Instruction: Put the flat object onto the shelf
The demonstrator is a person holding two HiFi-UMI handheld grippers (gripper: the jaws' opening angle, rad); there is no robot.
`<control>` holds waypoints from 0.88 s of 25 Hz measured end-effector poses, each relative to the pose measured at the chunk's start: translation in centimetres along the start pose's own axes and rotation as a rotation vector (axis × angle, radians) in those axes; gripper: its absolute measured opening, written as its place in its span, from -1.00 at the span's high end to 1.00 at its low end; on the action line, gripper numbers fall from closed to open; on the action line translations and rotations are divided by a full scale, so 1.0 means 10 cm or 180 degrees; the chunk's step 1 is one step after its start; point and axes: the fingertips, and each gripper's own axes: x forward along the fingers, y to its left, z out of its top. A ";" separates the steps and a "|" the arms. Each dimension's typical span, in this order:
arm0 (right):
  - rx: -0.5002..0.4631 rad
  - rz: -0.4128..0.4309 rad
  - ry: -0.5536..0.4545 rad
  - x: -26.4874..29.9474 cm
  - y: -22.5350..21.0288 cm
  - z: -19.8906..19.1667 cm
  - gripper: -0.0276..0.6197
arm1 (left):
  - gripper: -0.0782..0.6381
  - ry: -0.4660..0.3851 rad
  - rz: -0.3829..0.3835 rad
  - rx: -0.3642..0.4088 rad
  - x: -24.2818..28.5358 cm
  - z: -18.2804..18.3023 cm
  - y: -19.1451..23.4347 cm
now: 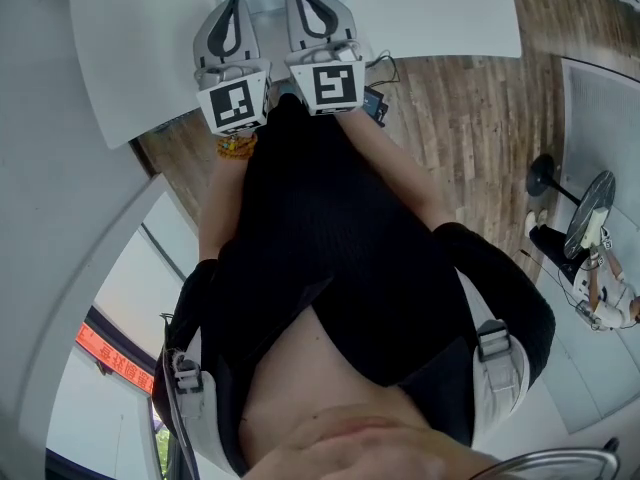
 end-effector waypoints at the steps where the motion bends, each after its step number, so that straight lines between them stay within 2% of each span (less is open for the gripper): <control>1: -0.0013 0.0011 -0.0002 0.00 0.01 0.01 0.82 | 0.74 0.0011 0.0001 -0.0010 -0.01 -0.01 0.00; 9: -0.0027 0.0039 0.0019 0.04 0.04 -0.04 0.82 | 0.74 -0.0028 -0.0019 -0.0001 0.03 0.00 0.00; 22: -0.0082 0.0093 0.0117 0.13 -0.02 -0.14 0.82 | 0.74 0.0124 -0.0023 -0.0030 0.13 -0.12 0.02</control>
